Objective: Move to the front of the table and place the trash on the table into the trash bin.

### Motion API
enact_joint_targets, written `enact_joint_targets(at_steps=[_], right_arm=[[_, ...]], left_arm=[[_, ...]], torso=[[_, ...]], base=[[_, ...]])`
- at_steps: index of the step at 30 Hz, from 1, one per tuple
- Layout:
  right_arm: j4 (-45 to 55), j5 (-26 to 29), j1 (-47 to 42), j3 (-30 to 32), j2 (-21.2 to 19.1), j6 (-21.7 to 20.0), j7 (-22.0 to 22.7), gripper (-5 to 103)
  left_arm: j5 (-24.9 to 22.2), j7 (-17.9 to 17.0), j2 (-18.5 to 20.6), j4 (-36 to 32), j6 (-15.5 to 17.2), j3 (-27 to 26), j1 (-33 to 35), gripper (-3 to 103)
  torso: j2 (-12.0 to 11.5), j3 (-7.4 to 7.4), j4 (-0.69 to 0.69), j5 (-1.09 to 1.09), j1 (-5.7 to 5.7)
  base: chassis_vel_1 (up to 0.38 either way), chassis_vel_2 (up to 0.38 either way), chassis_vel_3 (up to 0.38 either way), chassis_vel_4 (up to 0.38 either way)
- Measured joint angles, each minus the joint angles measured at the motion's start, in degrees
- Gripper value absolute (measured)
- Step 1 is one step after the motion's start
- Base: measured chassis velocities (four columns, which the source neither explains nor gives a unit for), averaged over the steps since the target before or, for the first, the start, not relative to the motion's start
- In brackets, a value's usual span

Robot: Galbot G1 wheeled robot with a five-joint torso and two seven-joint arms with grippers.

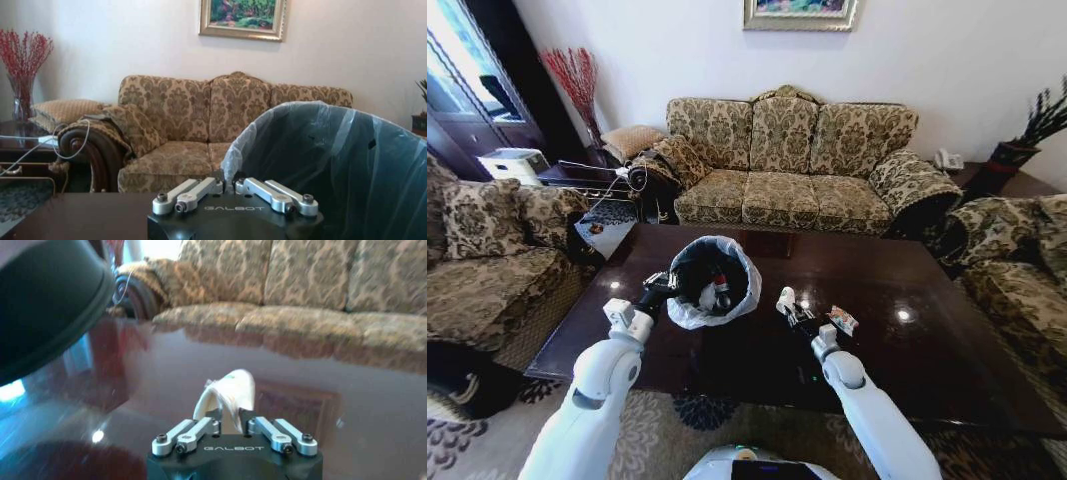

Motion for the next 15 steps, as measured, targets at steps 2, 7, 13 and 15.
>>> enact_joint_targets(at_steps=[2, 7, 13, 15], right_arm=[[0.8, 0.0, 0.0, 0.4, 0.0, 0.4, 0.5, 11], [9.7, 1.5, 0.1, 3.7, -0.8, 1.8, 3.2, 1], [24.9, 6.2, 3.0, 4.8, -5.1, 0.5, 5.7, 0], [28.2, 8.9, 4.0, 4.2, -6.1, -0.8, 6.0, 0]], left_arm=[[0.0, 0.0, 0.0, -0.1, 0.0, 0.0, 0.1, 4], [0.0, 0.0, -0.1, -0.3, -0.1, 0.0, 0.3, 4], [0.0, 0.0, 0.0, -0.6, -0.1, 0.5, 0.3, 4], [0.0, 0.0, 0.1, -0.6, -0.1, 0.6, 0.2, 4]], torso=[[0.0, 0.0, 0.0, 0.0, 0.0], [0.0, 0.0, 0.0, 0.0, 0.0], [0.0, 0.0, -0.01, 0.0, 0.0], [0.0, 0.0, -0.01, 0.0, 0.0]], base=[[0.0, 0.0, 0.0, 0.0], [0.0, 0.0, 0.0, 0.0], [0.0, 0.0, 0.0, 0.0], [0.0, 0.0, 0.0, 0.0]])
